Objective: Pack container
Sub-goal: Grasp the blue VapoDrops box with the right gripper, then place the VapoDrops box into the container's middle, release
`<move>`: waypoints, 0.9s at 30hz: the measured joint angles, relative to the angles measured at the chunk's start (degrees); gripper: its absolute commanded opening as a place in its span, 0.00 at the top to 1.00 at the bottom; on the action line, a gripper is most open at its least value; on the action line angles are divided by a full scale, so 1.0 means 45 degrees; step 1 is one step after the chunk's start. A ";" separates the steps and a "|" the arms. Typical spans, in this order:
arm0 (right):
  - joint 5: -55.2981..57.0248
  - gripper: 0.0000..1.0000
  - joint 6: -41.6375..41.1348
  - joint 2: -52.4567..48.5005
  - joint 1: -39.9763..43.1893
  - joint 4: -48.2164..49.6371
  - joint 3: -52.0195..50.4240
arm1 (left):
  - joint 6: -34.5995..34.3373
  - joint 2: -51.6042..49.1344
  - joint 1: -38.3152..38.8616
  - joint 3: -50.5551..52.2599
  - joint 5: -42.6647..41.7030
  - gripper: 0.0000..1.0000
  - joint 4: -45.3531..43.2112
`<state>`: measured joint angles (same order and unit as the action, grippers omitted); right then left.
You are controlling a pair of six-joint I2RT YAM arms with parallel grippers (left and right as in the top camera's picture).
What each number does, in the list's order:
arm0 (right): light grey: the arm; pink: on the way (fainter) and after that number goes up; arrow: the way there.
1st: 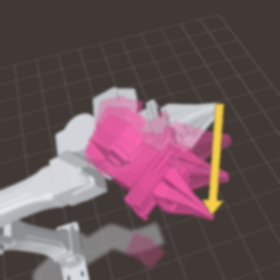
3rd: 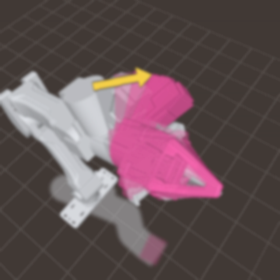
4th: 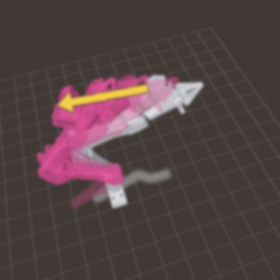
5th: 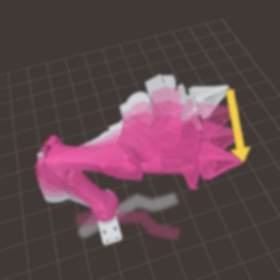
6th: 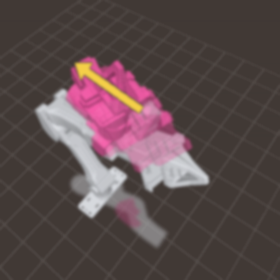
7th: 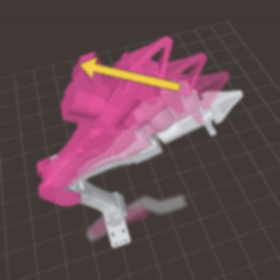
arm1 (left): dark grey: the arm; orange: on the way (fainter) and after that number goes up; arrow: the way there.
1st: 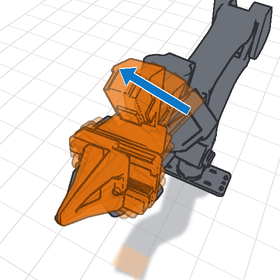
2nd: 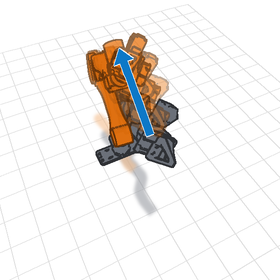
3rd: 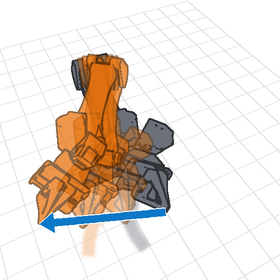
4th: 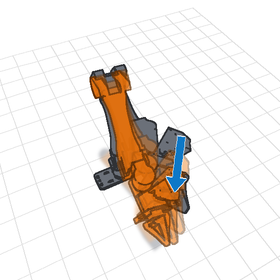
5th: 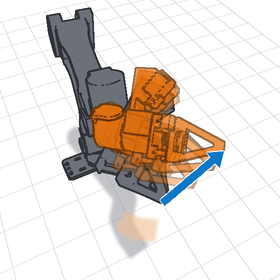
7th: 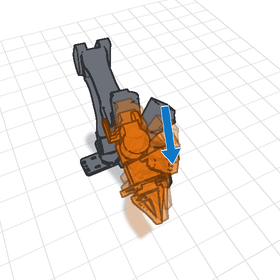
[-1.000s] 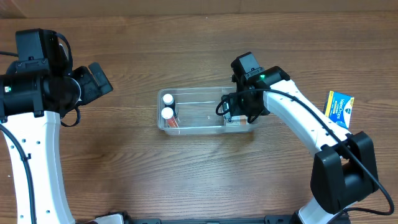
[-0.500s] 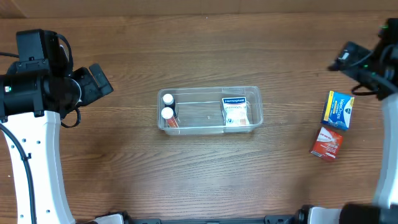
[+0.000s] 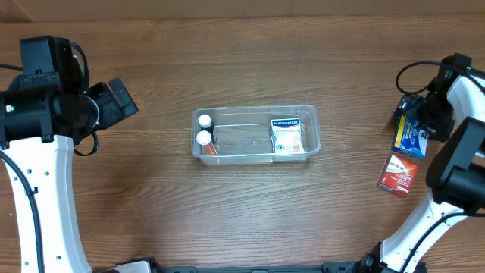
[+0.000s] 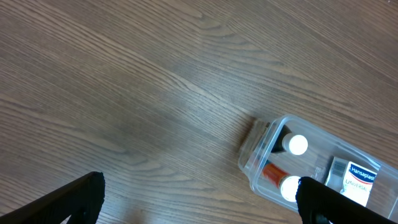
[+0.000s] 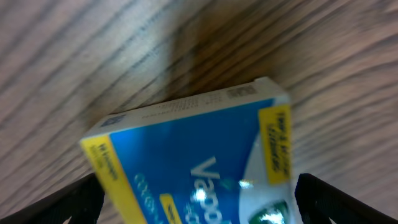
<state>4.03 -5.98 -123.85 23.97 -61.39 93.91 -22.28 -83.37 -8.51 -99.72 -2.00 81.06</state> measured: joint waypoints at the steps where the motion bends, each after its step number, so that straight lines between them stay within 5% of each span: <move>1: -0.0024 0.00 0.0005 -0.0165 0.0000 0.0087 -0.0044 | 0.0000 0.0000 0.0000 0.0000 0.0000 0.00 0.0000; 10: -0.0510 0.26 0.0005 -0.0282 0.0000 0.0049 -0.0160 | 0.0000 0.0000 0.0000 0.0000 0.0000 0.00 -0.0005; 19: -0.0845 0.27 -0.0097 -0.0170 -0.0068 -0.1122 0.0413 | 0.0000 0.0000 0.0000 0.0000 0.0000 0.00 0.0000; 27: -0.2161 0.27 -0.0296 0.6586 -0.3847 -0.2875 0.2064 | 0.0000 0.0000 0.0000 0.0000 0.0000 0.00 0.0005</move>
<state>-5.69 -7.31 -94.21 6.66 -74.32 103.20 -22.28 -83.37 -8.51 -99.72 -2.00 81.08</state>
